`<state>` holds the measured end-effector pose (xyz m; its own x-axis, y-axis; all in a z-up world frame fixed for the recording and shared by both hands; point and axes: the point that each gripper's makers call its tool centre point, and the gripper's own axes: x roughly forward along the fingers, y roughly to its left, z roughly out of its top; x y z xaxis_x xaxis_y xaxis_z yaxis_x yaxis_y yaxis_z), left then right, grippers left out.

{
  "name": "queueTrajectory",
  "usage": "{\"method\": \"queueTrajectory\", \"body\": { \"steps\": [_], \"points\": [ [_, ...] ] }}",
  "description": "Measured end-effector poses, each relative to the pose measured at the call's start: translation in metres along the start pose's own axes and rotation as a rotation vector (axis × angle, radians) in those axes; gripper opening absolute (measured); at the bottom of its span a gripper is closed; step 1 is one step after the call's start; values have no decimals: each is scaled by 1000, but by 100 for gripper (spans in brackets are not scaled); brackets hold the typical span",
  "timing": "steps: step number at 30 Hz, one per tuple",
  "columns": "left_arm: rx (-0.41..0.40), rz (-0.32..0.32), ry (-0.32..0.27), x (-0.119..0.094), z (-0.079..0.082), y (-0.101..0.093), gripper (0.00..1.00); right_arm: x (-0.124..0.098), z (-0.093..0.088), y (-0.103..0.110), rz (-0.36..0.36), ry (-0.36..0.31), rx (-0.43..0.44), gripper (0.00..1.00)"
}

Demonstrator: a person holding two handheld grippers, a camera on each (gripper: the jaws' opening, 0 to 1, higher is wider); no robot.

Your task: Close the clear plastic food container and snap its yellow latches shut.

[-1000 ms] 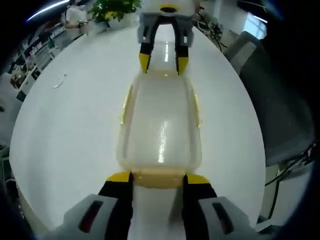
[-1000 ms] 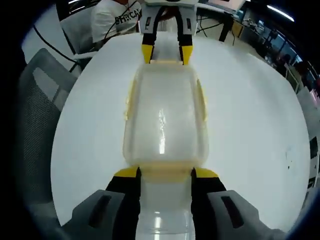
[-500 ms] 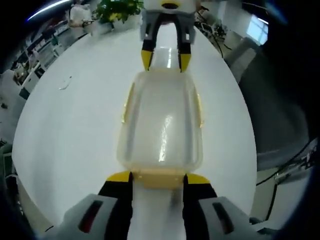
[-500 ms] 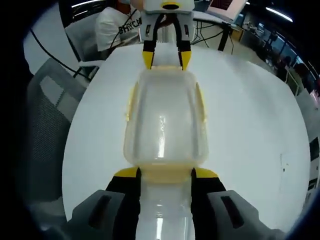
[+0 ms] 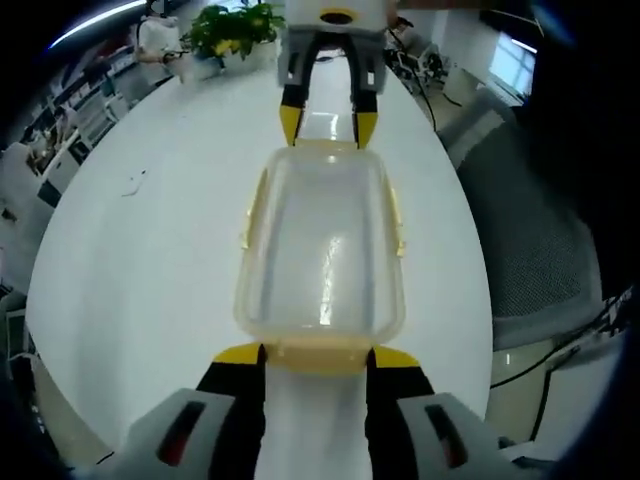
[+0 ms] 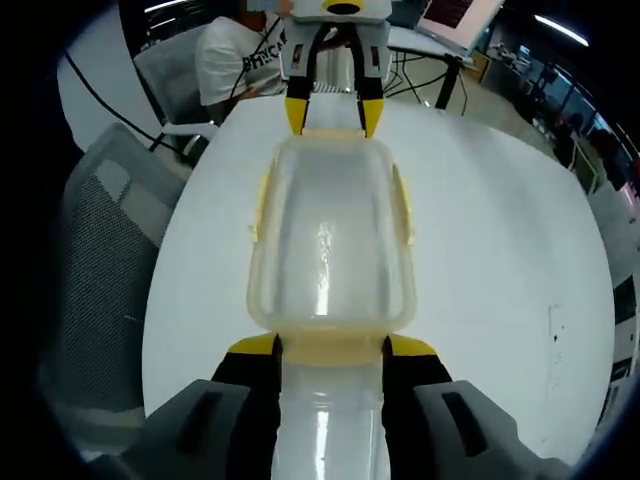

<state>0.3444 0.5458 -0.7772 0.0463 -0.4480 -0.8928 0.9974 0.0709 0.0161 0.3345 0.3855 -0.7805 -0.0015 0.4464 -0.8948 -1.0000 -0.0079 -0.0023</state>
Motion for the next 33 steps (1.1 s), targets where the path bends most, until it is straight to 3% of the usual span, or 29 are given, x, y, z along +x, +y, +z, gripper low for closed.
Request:
{"method": "queueTrajectory", "body": {
  "steps": [8, 33],
  "points": [
    [6, 0, 16, 1, 4, -1, 33, -4, -3, 1, -10, -3, -2, 36],
    [-2, 9, 0, 21, 51, -4, 33, -29, -46, 0, -10, -13, -9, 36]
  ]
}}
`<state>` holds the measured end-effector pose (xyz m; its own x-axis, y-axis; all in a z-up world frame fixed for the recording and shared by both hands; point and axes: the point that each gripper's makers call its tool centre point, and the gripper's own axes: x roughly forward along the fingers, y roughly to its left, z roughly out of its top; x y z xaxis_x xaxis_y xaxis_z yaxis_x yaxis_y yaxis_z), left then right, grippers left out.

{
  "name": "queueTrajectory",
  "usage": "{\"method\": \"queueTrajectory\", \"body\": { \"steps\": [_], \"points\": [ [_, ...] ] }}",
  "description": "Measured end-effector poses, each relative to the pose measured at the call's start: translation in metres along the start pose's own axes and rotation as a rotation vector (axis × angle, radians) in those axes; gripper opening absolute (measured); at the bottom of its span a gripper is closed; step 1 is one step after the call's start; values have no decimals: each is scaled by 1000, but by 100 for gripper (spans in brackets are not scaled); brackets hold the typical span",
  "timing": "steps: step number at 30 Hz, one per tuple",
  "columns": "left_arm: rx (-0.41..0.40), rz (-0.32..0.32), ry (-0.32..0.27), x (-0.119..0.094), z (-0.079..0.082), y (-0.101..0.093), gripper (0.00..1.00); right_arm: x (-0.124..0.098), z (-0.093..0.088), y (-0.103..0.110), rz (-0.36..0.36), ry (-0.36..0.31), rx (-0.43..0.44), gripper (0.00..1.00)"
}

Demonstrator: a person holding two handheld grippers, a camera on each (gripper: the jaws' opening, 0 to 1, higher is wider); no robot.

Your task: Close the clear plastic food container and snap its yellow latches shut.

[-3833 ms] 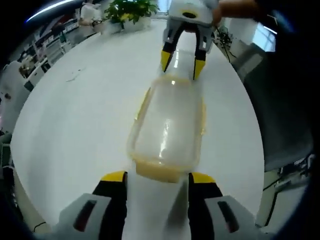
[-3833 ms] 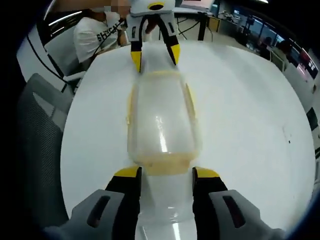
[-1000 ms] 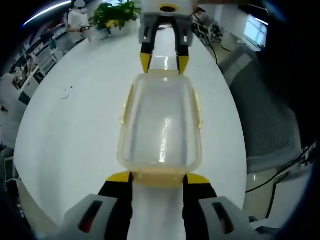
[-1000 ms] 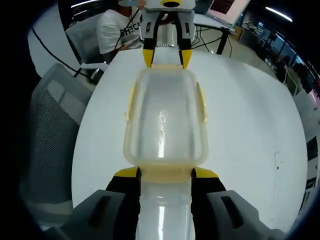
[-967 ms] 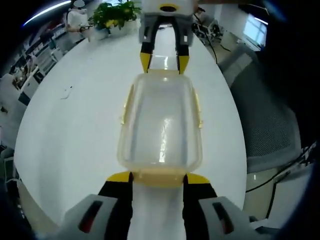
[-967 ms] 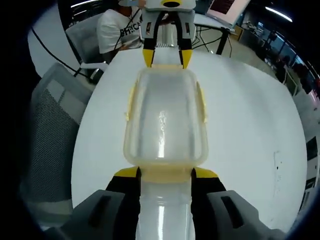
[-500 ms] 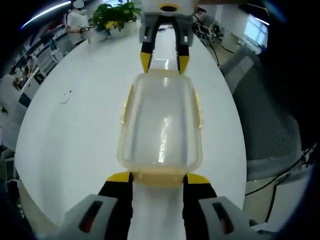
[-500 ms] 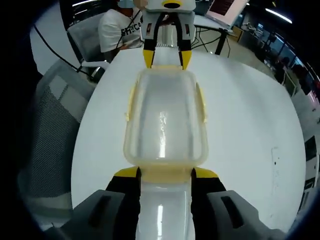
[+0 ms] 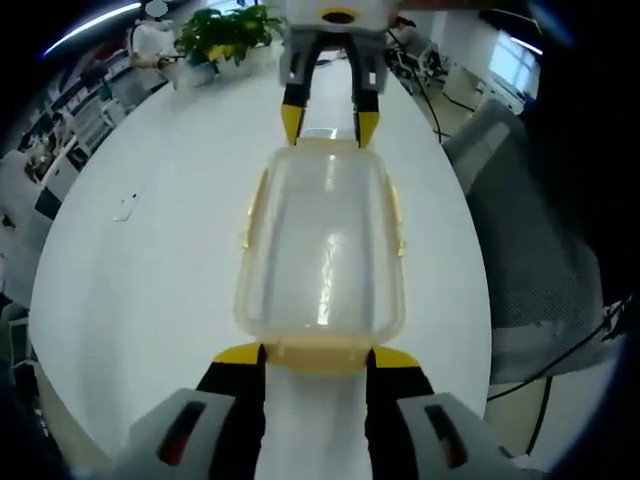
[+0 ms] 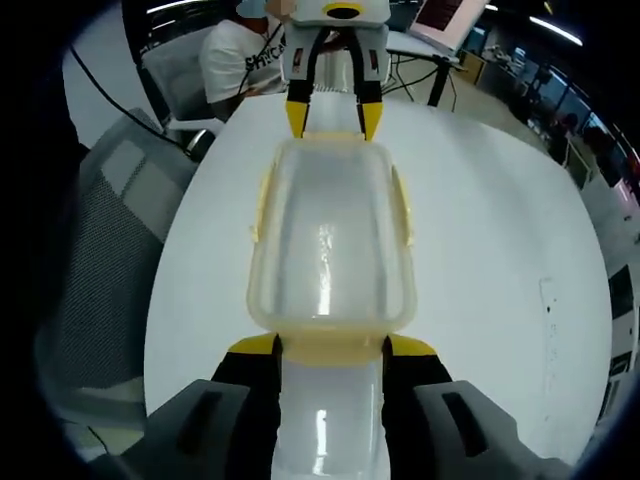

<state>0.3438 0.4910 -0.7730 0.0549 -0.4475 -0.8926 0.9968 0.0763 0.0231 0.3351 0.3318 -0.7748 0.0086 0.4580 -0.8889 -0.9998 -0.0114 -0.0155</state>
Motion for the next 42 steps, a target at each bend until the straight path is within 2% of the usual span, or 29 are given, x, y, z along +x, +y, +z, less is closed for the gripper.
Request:
{"method": "queueTrajectory", "body": {
  "steps": [16, 30, 42],
  "points": [
    [-15, -6, 0, 15, 30, -3, 33, -14, -33, 1, 10, -2, -7, 36],
    [2, -4, 6, 29, 69, -4, 33, -31, -69, 1, 0, -4, 11, 36],
    [-13, -1, -6, 49, 93, -10, 33, -45, -97, 1, 3, 9, -6, 36]
  ]
}}
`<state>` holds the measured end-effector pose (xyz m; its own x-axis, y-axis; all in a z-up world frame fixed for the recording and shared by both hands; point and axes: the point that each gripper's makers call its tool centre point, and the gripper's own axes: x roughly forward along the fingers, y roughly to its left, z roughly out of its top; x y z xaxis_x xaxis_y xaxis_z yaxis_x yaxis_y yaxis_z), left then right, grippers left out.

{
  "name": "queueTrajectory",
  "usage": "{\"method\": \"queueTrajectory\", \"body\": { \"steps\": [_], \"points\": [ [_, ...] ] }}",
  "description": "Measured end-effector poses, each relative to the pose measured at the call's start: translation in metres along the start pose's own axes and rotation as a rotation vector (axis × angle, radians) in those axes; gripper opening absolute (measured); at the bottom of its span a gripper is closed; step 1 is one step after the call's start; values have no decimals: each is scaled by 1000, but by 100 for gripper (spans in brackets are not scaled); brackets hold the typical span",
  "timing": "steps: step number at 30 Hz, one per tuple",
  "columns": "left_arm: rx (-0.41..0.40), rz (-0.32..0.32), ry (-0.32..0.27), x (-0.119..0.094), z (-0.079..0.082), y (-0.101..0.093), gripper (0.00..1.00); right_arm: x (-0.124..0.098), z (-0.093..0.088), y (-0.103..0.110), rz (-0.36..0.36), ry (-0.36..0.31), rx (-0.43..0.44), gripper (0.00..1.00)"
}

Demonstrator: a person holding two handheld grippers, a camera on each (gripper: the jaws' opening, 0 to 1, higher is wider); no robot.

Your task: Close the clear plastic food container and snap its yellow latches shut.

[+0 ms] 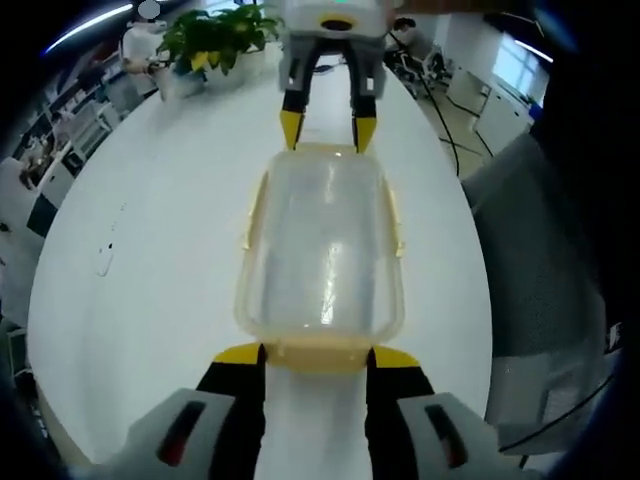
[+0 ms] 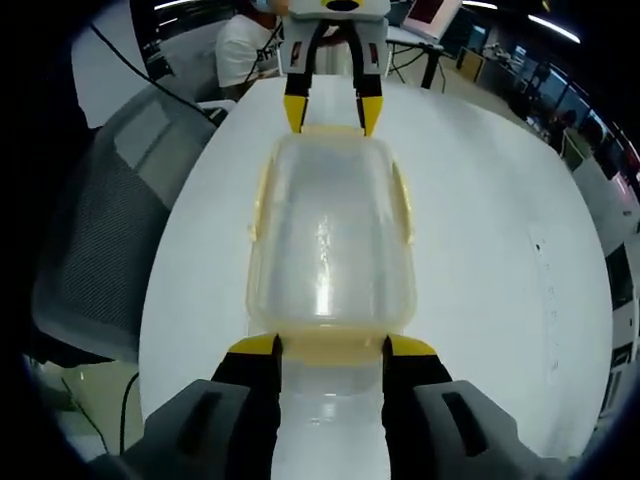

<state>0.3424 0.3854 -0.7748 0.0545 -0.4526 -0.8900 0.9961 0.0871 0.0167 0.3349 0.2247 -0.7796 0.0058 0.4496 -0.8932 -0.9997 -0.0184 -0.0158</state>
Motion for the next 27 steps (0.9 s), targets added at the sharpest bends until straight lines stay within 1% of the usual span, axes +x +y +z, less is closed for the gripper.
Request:
{"method": "queueTrajectory", "body": {
  "steps": [4, 12, 21, 27],
  "points": [
    [-7, -1, -5, 5, 9, -5, 33, -3, -9, 2, 3, 13, -13, 36],
    [-14, -8, -22, 13, 27, -3, 33, -15, -25, 0, 4, 9, -8, 36],
    [-10, -9, -36, 23, 51, -6, 33, -26, -48, 1, 2, 33, -5, 36],
    [7, -12, -22, 28, 57, -8, 33, -29, -54, 5, -3, 36, 3, 36]
  ]
}}
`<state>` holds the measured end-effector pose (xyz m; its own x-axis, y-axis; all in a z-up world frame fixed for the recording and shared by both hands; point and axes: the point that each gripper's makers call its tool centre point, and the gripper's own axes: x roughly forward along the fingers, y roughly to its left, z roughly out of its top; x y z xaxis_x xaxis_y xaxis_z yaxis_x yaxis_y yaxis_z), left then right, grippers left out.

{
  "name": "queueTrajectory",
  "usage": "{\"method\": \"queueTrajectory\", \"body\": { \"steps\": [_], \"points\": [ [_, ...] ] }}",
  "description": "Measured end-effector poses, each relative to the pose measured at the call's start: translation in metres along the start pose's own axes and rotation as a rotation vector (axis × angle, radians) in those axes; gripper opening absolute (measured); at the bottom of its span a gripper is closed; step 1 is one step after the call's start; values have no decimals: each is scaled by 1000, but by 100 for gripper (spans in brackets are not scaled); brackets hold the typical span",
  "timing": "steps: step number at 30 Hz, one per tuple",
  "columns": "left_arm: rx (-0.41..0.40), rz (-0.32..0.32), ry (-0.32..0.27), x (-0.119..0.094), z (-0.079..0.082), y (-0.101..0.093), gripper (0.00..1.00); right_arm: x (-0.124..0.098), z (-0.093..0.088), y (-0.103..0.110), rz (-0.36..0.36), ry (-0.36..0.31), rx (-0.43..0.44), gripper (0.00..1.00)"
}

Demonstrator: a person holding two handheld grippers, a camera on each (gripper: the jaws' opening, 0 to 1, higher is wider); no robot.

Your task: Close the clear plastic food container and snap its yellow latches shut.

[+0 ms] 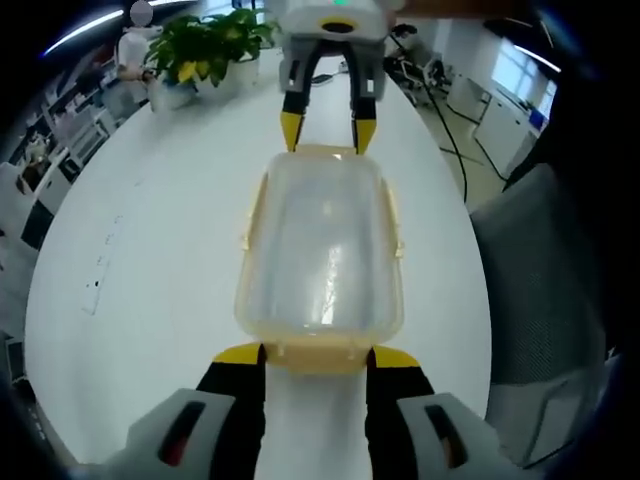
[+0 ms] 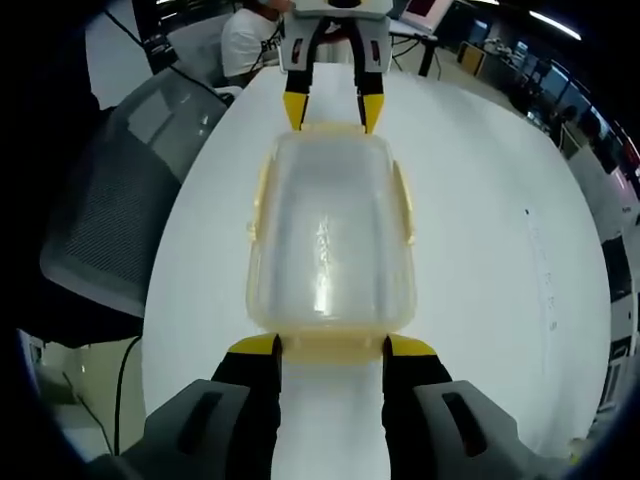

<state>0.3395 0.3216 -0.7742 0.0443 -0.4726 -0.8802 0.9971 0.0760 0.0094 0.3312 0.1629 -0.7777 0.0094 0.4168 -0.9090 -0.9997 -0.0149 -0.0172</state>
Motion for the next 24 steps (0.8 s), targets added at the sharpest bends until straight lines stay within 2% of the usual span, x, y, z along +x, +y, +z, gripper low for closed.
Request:
{"method": "queueTrajectory", "body": {
  "steps": [16, 20, 24],
  "points": [
    [-15, -5, 31, 6, -7, 0, 33, 5, 0, 1, 3, -20, 5, 36],
    [-23, -18, 26, 11, -7, -6, 33, 12, -7, 5, 2, 11, -16, 36],
    [-23, -14, 25, 11, -8, -5, 33, 11, -7, 4, 3, -34, 10, 36]
  ]
}}
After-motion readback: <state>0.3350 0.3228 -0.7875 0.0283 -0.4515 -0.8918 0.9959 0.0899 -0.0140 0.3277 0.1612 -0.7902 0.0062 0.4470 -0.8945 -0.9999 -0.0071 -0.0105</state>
